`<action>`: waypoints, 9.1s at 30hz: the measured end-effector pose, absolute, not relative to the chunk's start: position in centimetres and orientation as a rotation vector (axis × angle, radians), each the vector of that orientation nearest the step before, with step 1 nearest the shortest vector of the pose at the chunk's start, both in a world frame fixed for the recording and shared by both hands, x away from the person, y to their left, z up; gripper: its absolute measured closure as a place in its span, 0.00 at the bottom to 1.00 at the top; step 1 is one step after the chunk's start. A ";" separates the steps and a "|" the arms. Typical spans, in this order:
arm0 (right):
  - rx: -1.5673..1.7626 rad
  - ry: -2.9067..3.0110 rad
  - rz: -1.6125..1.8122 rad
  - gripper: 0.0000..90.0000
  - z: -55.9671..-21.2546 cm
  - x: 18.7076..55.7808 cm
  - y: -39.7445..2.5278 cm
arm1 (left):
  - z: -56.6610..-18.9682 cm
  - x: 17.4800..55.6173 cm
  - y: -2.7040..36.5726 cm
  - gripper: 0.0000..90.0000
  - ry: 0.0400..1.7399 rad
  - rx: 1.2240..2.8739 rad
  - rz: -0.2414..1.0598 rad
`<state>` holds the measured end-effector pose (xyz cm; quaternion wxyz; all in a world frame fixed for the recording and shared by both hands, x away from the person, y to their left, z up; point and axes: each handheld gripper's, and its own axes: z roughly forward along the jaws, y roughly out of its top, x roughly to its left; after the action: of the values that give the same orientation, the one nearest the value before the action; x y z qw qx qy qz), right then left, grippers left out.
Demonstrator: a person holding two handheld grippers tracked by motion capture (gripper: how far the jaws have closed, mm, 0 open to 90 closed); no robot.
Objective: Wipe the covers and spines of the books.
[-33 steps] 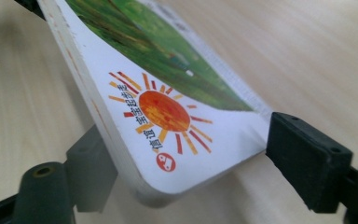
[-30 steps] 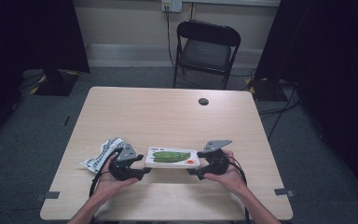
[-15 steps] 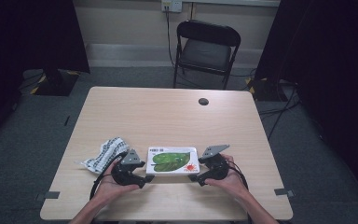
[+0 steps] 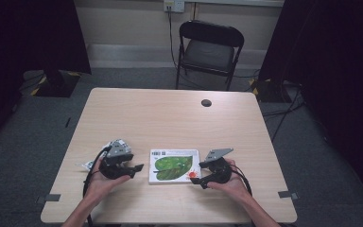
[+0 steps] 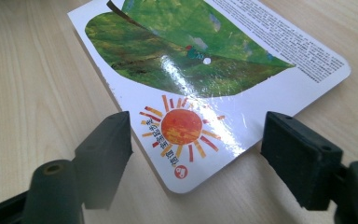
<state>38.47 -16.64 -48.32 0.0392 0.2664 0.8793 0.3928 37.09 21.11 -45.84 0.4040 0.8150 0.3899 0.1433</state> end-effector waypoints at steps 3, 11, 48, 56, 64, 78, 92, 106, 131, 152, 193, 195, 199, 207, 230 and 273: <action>0.818 2.685 1.212 0.29 -48.3 38.7 -16.7 | -45.7 37.6 22.8 0.40 1.055 2.013 0.396; 0.826 2.659 1.212 0.30 -48.0 39.2 -16.9 | -45.4 37.8 26.0 0.48 1.107 2.000 0.483; 0.931 2.550 1.247 0.32 -47.5 40.3 -19.2 | -49.2 39.2 26.9 0.57 1.233 2.036 0.522; 0.921 2.553 1.244 0.33 -47.6 40.2 -18.9 | -48.9 39.2 27.5 0.84 1.202 2.022 0.468; 0.923 2.563 1.239 0.33 -47.6 40.3 -18.9 | -48.6 39.0 27.2 0.86 1.179 2.008 0.421; 0.930 2.567 1.238 0.33 -47.7 40.4 -18.9 | -46.8 37.9 24.6 0.86 1.043 1.955 0.345; 0.918 2.579 1.232 0.33 -47.7 40.3 -18.8 | -44.1 36.9 18.8 0.86 0.860 1.962 0.334; 0.925 2.573 1.234 0.33 -47.7 40.2 -18.8 | -45.5 39.1 15.9 0.85 0.860 2.073 0.343; 0.940 2.583 1.224 0.32 -47.8 40.3 -18.9 | -47.9 37.0 14.0 0.76 0.822 2.129 0.384; 0.942 2.590 1.218 0.32 -47.9 40.2 -19.0 | -47.9 39.2 13.5 0.76 0.855 2.118 0.342; 0.950 2.586 1.210 0.33 -47.9 40.0 -19.3 | -47.6 39.1 12.4 0.44 0.856 2.201 0.363; 0.952 2.586 1.214 0.33 -48.0 40.0 -19.3 | -47.5 39.1 12.3 0.43 0.862 2.213 0.370; 0.953 2.587 1.214 0.33 -48.0 40.1 -19.3 | -47.3 38.8 12.0 0.43 0.814 2.232 0.438; 0.957 2.584 1.215 0.33 -48.0 40.1 -19.4 | -46.9 38.9 11.7 0.72 0.784 2.227 0.386; 0.976 2.563 1.217 0.32 -47.8 40.2 -20.0 | -47.6 39.2 10.3 0.85 0.759 2.173 0.252; 1.007 2.543 1.213 0.32 -47.8 40.4 -20.8 | -47.6 41.7 10.1 0.86 0.882 2.130 0.322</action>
<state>40.36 -20.80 -47.80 0.0747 0.3357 0.8475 0.4043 41.69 10.08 -47.64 0.3959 0.8402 0.3481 0.1271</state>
